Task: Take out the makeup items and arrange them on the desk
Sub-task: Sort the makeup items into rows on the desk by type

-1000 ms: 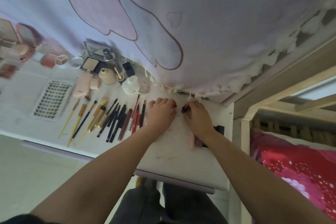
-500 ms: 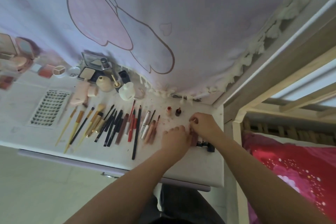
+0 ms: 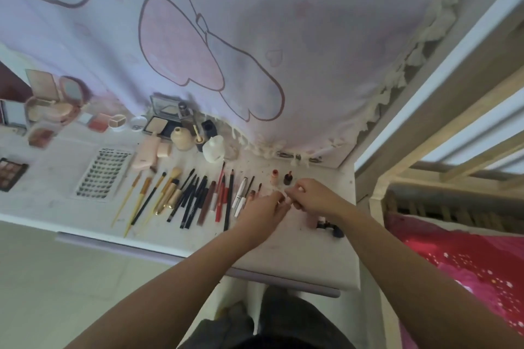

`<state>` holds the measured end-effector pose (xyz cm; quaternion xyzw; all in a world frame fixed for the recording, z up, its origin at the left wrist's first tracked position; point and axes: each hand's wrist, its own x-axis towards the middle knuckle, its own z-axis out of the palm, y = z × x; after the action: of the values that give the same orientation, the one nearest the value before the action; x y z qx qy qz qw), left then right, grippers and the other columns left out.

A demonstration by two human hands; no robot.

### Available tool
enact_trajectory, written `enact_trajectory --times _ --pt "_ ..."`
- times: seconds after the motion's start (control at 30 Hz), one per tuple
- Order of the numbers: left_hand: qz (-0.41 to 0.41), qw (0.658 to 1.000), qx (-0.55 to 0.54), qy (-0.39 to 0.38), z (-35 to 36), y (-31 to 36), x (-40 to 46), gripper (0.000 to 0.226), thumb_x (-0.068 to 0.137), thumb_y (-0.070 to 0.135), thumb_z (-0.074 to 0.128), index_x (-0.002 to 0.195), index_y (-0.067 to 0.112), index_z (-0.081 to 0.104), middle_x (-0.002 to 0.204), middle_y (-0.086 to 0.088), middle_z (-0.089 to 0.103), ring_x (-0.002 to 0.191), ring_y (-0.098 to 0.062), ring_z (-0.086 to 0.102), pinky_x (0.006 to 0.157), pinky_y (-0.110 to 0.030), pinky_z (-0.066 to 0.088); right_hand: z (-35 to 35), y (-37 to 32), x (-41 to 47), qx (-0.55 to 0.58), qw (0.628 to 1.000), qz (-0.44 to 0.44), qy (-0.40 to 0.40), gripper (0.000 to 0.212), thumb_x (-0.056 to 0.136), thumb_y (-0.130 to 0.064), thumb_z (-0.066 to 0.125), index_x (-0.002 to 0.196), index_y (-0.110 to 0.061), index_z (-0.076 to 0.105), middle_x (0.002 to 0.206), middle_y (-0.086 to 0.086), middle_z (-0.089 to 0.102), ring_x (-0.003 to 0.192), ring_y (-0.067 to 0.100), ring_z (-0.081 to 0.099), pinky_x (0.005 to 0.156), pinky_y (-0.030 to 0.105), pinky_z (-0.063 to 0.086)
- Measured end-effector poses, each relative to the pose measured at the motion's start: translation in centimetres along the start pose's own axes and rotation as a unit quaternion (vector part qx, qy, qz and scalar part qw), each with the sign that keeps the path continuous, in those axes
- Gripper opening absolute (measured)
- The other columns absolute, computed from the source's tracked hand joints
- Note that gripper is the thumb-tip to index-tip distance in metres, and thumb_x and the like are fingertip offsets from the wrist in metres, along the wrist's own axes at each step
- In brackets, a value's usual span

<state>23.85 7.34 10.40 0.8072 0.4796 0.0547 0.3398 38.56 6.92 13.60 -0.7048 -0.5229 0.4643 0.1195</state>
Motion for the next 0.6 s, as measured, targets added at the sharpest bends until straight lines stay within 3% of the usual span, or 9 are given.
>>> enact_trajectory --times 0.07,0.13,0.27,0.4,0.5,0.6 --pt "0.004 0.998 -0.062 -0.021 -1.7 0.0 -0.6 0.032 0.1 0.035 0.039 0.089 0.012 0.056 0.072 0.001 0.059 0.068 -0.017 0.056 0.069 -0.032 0.042 0.1 -0.6 -0.7 0.029 0.999 -0.028 0.005 0.023 0.097 -0.032 0.044 0.081 -0.016 0.05 0.067 -0.001 0.056 0.056 0.012 0.043 0.054 0.024 0.035" --pt "0.012 0.995 -0.097 -0.028 -3.0 0.3 -1.3 0.03 0.1 0.034 0.04 0.082 0.015 0.054 0.063 0.008 0.05 0.058 -0.007 0.046 0.061 -0.027 0.036 0.3 -1.0 -1.3 0.051 0.998 -0.048 0.0 0.021 0.098 -0.031 0.044 0.084 -0.016 0.048 0.068 -0.001 0.054 0.056 0.011 0.042 0.053 0.023 0.035" --pt "0.032 0.995 -0.091 -0.033 -4.2 -0.1 -2.3 0.025 0.098 0.033 0.043 0.092 0.014 0.059 0.074 0.004 0.054 0.066 -0.012 0.048 0.061 -0.025 0.036 -0.5 -2.0 -2.7 0.058 0.995 -0.051 -0.063 0.024 0.098 -0.034 0.043 0.096 -0.011 0.054 0.076 -0.001 0.059 0.062 0.01 0.049 0.057 0.022 0.042" --pt "0.073 0.996 -0.043 -0.035 -5.0 -0.1 -2.8 0.022 0.097 0.032 0.046 0.094 0.015 0.06 0.072 0.008 0.052 0.064 -0.009 0.046 0.059 -0.025 0.036 -1.3 -3.1 -3.3 -0.018 0.993 -0.008 -0.117 0.058 0.096 -0.056 0.029 0.091 -0.012 0.067 0.06 -0.004 0.054 0.051 0.01 0.044 0.053 0.023 0.038" --pt "0.081 0.996 -0.028 -0.029 -5.4 0.0 -2.7 0.024 0.098 0.031 0.044 0.102 0.017 0.063 0.077 0.011 0.052 0.07 -0.007 0.047 0.063 -0.023 0.036 -0.9 -3.3 -3.4 -0.037 0.993 -0.045 -0.105 0.045 0.098 -0.045 0.038 0.086 -0.01 0.064 0.059 -0.005 0.046 0.049 0.007 0.037 0.051 0.019 0.034" --pt "0.082 0.996 -0.024 -0.023 -5.7 0.0 -2.5 0.026 0.098 0.033 0.045 0.101 0.015 0.063 0.078 0.007 0.056 0.071 -0.01 0.051 0.063 -0.024 0.038 -0.8 -3.0 -3.6 -0.013 0.995 -0.053 -0.084 0.029 0.097 -0.039 0.045 0.084 -0.017 0.059 0.071 -0.004 0.055 0.06 0.006 0.048 0.057 0.019 0.041"
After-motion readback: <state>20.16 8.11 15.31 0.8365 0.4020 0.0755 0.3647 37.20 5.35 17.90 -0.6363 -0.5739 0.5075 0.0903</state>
